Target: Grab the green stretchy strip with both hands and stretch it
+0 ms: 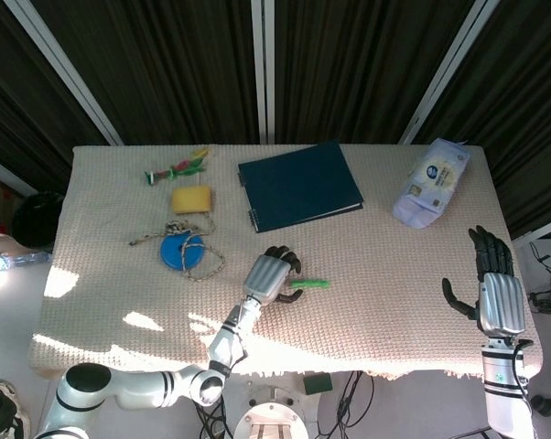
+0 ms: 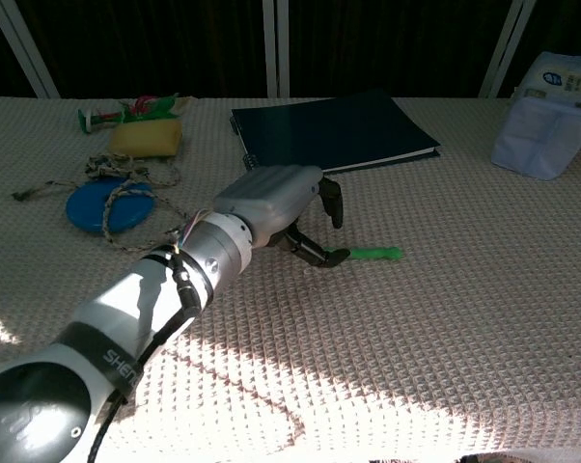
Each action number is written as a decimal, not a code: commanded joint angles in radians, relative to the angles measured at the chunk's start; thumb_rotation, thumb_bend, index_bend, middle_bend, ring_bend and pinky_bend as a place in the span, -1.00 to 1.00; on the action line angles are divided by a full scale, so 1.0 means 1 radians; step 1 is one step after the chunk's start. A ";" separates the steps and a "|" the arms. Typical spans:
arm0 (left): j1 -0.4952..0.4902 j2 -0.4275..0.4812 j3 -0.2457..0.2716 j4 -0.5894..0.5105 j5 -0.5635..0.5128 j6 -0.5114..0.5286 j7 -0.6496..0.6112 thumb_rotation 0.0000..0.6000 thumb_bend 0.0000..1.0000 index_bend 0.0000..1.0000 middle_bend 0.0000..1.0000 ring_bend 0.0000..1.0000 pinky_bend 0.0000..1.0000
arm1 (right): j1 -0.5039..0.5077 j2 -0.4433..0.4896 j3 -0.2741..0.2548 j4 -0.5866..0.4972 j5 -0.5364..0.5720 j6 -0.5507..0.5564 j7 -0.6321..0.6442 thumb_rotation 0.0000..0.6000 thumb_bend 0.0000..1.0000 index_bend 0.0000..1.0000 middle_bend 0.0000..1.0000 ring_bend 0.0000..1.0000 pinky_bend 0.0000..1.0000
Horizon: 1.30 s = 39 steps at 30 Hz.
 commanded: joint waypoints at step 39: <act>0.002 -0.086 -0.012 0.156 0.039 -0.031 -0.007 0.61 -0.41 0.03 -0.34 -0.61 -0.55 | 0.002 -0.020 0.001 0.036 0.018 -0.036 0.008 1.00 -0.33 -0.99 -1.00 -1.00 -1.00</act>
